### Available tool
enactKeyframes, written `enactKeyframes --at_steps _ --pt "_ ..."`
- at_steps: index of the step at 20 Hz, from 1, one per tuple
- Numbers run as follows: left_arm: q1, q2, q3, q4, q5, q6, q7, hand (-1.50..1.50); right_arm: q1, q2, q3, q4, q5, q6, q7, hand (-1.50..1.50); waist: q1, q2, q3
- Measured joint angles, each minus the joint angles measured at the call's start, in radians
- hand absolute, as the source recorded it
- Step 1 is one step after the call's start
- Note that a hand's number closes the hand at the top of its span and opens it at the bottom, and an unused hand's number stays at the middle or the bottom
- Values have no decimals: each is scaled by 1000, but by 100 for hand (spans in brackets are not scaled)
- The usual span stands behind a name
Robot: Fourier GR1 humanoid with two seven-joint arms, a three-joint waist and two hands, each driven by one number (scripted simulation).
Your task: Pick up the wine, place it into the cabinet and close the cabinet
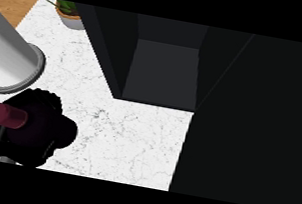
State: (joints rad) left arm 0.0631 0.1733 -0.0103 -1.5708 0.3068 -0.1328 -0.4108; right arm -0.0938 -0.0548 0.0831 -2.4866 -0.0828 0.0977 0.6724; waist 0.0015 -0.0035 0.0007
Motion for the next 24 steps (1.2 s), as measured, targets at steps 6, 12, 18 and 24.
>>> enactKeyframes --at_steps 6,12,18,24 --pt "-31 -36 -73 -163 -54 95 170 150 16 -5 -19 -1 -7 19 -9 -150 -4 1 0" --pt "-97 -98 -164 -262 -92 167 334 150 17 9 -13 7 -6 19 -25 -150 -5 1 0" --pt "-208 -154 -261 -293 -134 291 437 150 15 4 -38 10 -13 31 -30 -150 -8 2 0" --pt "-351 -169 -344 -227 -135 449 477 150 25 15 -18 6 -13 27 -30 -150 -12 2 0"
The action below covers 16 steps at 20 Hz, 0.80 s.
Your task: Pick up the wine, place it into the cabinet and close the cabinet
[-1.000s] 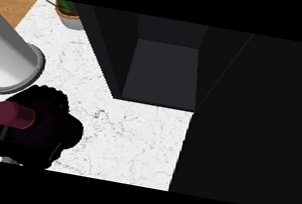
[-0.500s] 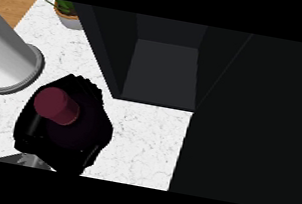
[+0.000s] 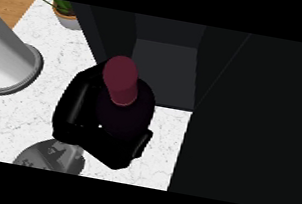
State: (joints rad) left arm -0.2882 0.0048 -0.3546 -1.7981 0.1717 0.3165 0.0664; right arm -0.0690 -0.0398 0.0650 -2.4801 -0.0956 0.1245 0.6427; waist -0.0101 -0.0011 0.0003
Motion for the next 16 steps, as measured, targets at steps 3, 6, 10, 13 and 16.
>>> enactKeyframes --at_steps 3,6,10,13,16 --pt "-43 -2 -46 30 -20 69 -5 150 1 -8 -19 -4 -6 5 8 -150 -1 0 0" --pt "-75 -3 -83 28 -46 139 28 150 19 -4 -8 -5 -6 11 0 -150 0 -1 0" --pt "-171 -4 -83 90 -43 210 50 150 10 -11 -20 -3 -7 17 0 -150 -1 0 0" --pt "-210 -4 -115 134 -43 271 37 150 8 -9 -26 -3 -9 16 -3 -150 -2 0 0" --pt "-243 -4 -120 193 -39 292 9 150 17 -10 -25 -2 -14 25 -8 -150 -4 0 0"
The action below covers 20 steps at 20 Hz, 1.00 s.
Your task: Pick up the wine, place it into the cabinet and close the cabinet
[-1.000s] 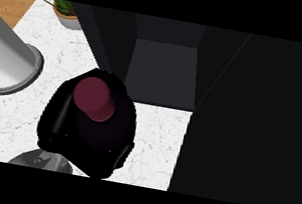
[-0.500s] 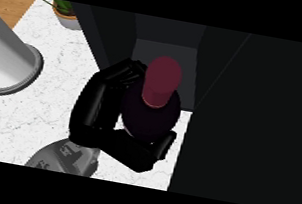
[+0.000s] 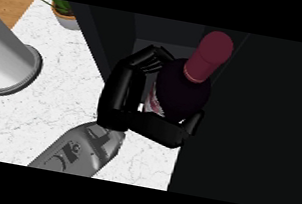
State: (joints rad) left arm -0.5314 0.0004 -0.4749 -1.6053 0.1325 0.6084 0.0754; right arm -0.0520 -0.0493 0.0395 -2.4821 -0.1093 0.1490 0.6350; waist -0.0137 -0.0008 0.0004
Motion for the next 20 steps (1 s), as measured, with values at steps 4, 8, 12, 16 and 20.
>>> enactKeyframes --at_steps 4,8,12,16,20 --pt "-27 0 -10 68 33 33 -57 150 1 5 8 0 1 1 -8 -150 0 0 0" --pt "-18 0 -7 94 79 38 -96 150 -2 2 14 -5 0 -3 8 -150 1 0 0" --pt "-12 0 -19 139 142 62 -171 150 -23 -7 5 -6 -1 -10 34 -150 0 1 0" --pt "1 0 -19 193 178 57 -243 150 -7 -7 -1 -8 -2 -2 20 -150 0 1 0" --pt "-6 1 -11 262 159 48 -278 150 -19 -8 3 -8 0 -8 28 -150 1 0 0"
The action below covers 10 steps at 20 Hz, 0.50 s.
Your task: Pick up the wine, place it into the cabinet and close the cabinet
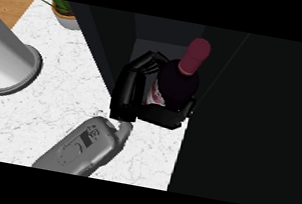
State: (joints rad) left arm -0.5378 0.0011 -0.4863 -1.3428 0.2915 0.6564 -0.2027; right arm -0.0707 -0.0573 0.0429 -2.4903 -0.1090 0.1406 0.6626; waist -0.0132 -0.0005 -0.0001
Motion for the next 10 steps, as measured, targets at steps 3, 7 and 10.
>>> enactKeyframes --at_steps 3,7,10 --pt "-7 0 -6 56 -4 1 -37 150 2 2 2 3 3 2 -10 -150 0 0 0" --pt "-2 -1 1 115 -9 4 -99 150 17 7 3 3 4 4 -22 -150 0 0 0" --pt "-7 0 35 166 3 -18 -149 150 18 6 9 4 5 7 -21 -150 1 1 0"
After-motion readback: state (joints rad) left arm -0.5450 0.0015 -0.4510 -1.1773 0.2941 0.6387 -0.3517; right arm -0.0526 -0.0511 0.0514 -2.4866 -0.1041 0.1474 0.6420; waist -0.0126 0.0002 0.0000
